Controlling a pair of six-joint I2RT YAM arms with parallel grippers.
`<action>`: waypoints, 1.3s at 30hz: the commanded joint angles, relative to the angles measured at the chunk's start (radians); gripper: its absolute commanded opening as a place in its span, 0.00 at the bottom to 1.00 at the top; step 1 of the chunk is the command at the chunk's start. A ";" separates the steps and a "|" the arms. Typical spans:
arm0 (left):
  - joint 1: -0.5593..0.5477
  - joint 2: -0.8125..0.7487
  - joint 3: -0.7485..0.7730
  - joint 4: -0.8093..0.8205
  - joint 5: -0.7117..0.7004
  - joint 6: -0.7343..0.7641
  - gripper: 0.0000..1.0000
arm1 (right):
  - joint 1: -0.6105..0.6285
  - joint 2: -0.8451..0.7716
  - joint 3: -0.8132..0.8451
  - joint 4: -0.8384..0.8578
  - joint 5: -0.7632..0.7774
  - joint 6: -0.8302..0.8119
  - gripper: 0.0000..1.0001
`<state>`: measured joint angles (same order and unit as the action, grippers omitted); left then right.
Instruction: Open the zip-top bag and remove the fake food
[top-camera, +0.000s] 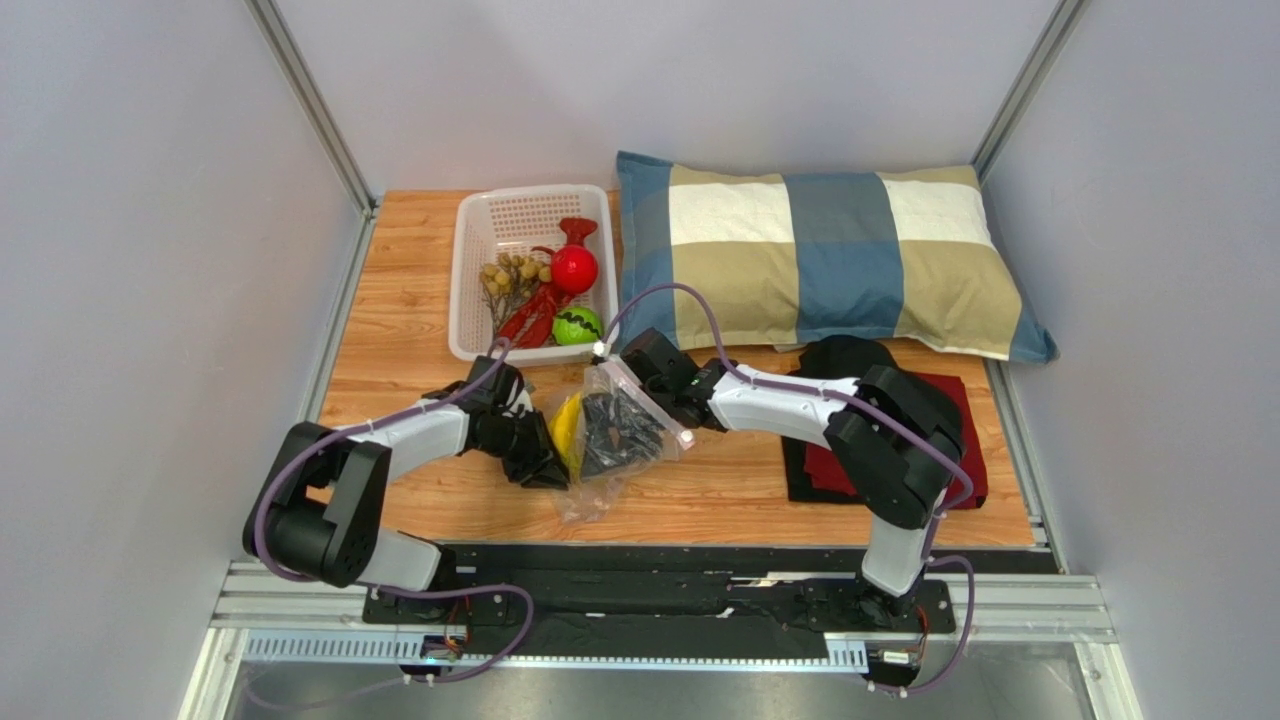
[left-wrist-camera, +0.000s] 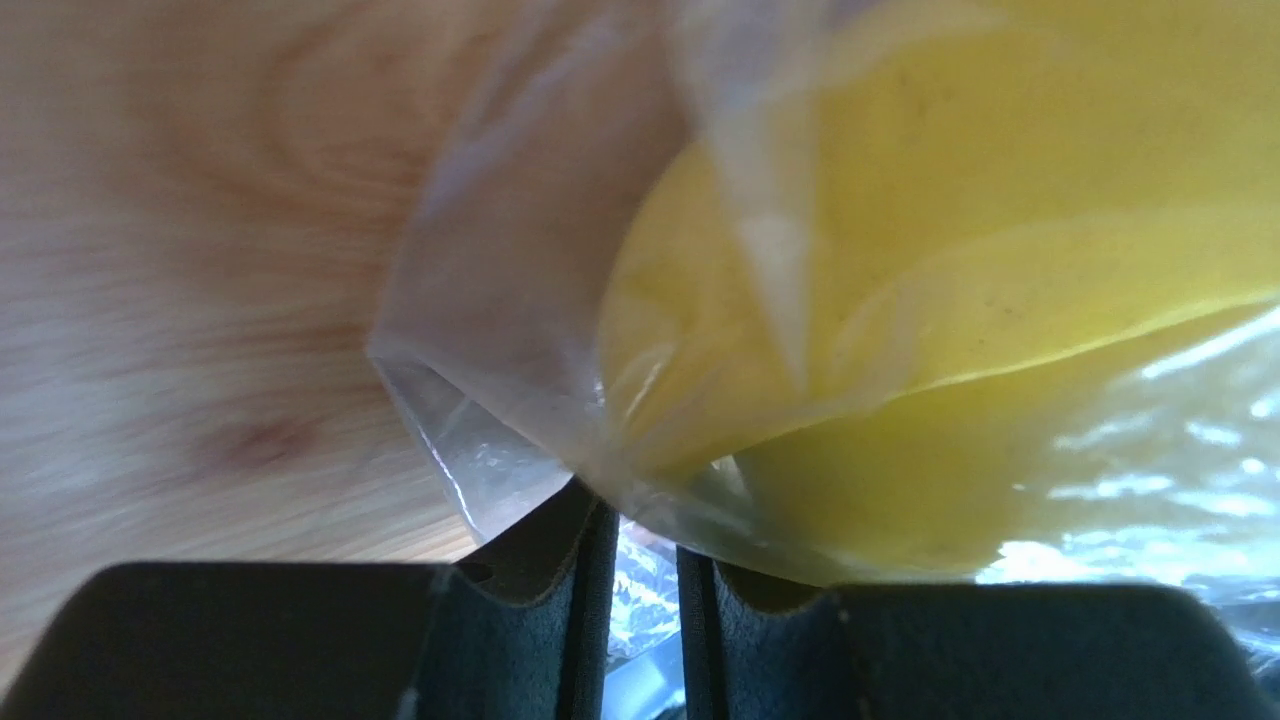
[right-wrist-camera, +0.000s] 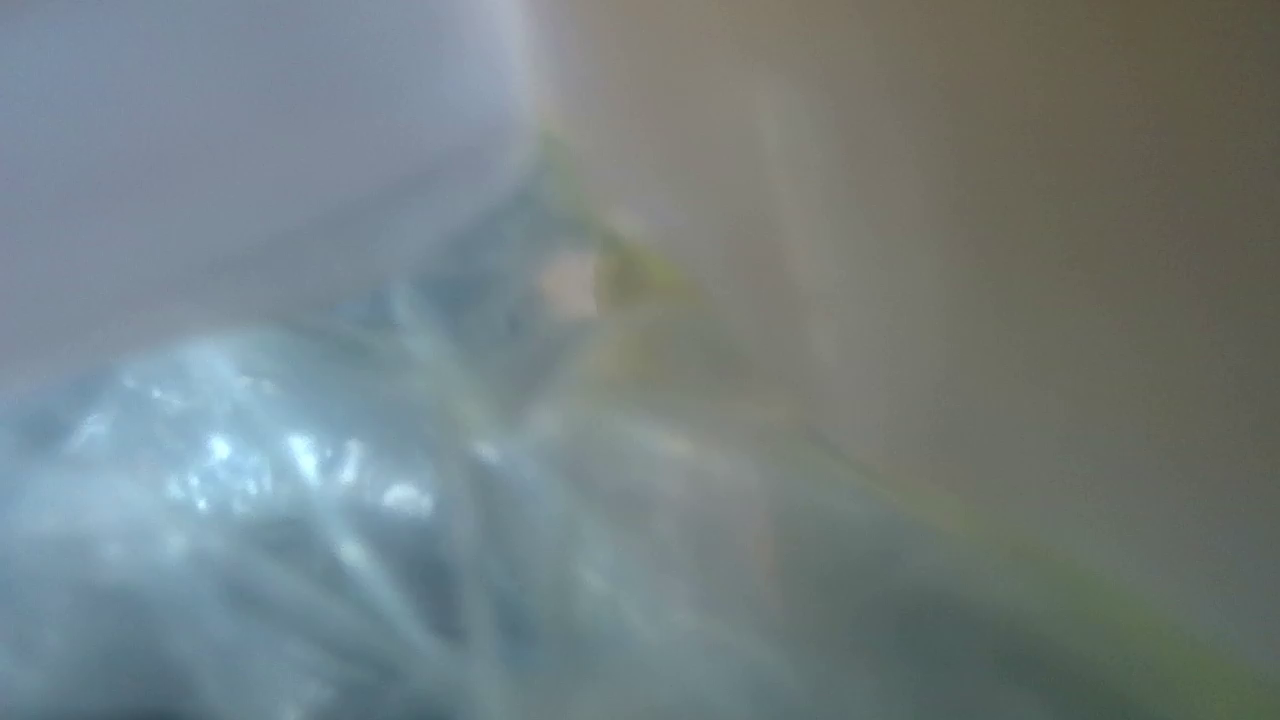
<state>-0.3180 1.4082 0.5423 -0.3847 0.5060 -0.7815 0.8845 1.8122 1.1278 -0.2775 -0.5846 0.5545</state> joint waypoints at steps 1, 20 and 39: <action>-0.041 0.064 0.007 0.086 0.022 -0.025 0.26 | 0.028 0.030 0.024 0.175 -0.004 0.033 0.70; -0.046 0.000 -0.010 0.049 0.000 -0.016 0.25 | 0.093 0.170 0.038 0.032 0.238 -0.154 0.55; 0.019 -0.477 0.033 -0.261 -0.035 -0.045 0.75 | -0.059 0.111 0.075 -0.040 -0.138 0.050 0.00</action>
<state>-0.3141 0.9749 0.5457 -0.6231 0.4343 -0.7929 0.8688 1.9381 1.1893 -0.1635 -0.5995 0.5083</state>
